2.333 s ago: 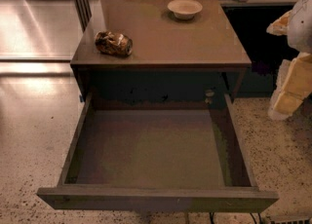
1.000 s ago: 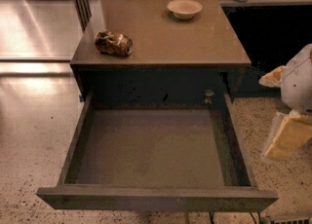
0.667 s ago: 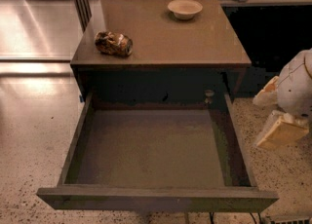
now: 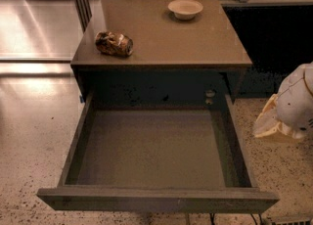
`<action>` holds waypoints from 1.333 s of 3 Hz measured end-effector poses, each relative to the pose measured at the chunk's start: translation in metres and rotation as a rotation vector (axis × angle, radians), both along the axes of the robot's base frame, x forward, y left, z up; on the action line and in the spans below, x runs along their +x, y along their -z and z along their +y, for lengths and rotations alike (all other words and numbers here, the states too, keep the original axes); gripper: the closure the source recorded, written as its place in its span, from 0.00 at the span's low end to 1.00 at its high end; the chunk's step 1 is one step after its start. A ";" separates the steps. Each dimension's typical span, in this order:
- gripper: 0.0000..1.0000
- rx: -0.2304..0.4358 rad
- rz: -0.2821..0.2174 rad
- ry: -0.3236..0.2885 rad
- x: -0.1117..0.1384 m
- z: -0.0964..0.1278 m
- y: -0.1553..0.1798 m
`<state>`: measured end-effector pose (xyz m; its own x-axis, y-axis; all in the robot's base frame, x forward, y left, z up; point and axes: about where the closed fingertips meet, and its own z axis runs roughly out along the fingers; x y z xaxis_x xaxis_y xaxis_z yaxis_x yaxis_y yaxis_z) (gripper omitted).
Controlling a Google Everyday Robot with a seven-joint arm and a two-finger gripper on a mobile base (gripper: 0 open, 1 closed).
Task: Close top drawer
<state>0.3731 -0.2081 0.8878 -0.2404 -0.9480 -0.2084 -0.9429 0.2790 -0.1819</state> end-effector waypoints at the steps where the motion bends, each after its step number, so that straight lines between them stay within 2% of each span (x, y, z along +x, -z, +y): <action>1: 1.00 0.038 0.039 0.003 -0.026 0.009 0.037; 2: 1.00 0.101 0.102 -0.029 -0.055 0.031 0.073; 3: 1.00 0.166 0.171 -0.091 -0.084 0.060 0.099; 4: 1.00 0.166 0.171 -0.091 -0.084 0.061 0.099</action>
Offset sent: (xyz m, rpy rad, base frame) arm -0.0900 0.0607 -0.1146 0.1925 0.1832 0.0678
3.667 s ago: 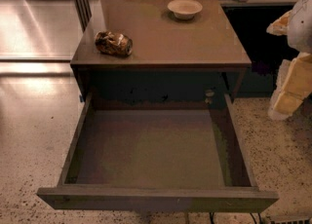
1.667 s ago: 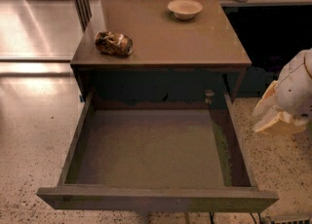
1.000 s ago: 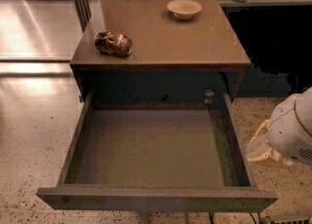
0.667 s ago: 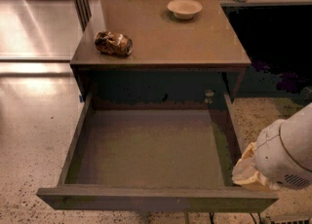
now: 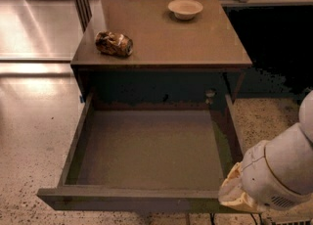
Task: Close top drawer
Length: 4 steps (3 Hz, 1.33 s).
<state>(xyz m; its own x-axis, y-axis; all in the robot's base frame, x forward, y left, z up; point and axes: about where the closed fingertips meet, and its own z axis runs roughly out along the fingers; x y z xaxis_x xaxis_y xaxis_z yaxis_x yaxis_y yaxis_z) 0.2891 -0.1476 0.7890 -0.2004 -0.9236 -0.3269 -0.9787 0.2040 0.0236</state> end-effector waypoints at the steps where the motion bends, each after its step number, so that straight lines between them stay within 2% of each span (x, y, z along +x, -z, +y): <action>1: 1.00 0.045 0.029 -0.008 -0.007 0.013 0.013; 2: 1.00 0.082 0.058 -0.035 -0.016 0.036 0.031; 4: 1.00 0.118 0.111 -0.062 -0.036 0.061 0.070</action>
Offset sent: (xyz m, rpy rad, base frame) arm -0.0259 0.0633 -0.0548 0.1299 0.0951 0.0708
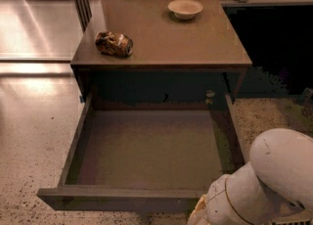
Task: Close top drawer
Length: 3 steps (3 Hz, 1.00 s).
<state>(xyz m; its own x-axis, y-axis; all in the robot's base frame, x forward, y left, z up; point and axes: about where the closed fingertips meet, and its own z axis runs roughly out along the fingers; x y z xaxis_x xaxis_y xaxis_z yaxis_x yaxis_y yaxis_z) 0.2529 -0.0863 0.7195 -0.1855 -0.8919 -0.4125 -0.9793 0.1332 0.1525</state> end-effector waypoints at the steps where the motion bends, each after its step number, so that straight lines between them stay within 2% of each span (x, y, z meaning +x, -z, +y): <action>1: 1.00 0.010 -0.011 0.001 0.000 0.007 0.011; 3: 1.00 0.013 -0.115 -0.036 0.010 0.035 0.029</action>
Offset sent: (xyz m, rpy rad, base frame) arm 0.0087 0.0287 -0.0254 0.0154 -0.1281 0.0204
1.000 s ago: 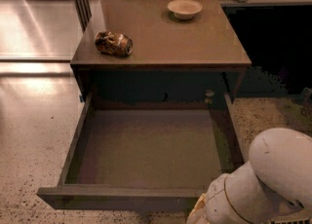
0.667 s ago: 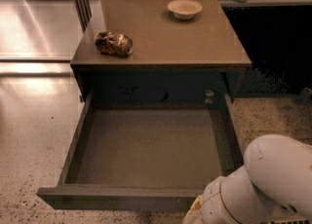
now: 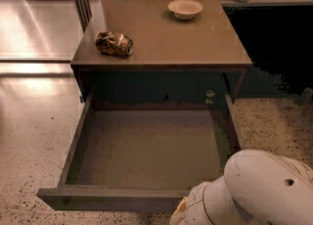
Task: Close top drawer
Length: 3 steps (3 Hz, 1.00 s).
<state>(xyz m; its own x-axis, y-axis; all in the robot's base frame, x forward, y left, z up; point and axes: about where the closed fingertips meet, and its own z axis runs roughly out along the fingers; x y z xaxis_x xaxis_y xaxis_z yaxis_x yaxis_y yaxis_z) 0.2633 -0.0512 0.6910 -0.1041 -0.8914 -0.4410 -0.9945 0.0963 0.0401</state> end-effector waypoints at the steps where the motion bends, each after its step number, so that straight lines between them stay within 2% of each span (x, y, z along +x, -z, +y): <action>1: 1.00 -0.002 -0.011 0.011 0.002 -0.001 0.003; 2: 1.00 -0.005 -0.039 0.023 0.010 -0.001 0.006; 3: 1.00 -0.002 -0.104 0.028 0.039 0.010 0.006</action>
Offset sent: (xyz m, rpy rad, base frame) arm 0.0214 -0.0011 -0.0095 -0.0068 -0.0753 -0.0424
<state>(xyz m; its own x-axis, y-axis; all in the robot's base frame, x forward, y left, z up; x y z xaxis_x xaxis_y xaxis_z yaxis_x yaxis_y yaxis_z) 0.3021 -0.0417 0.6853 -0.0826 -0.8896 -0.4493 -0.9902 0.1241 -0.0637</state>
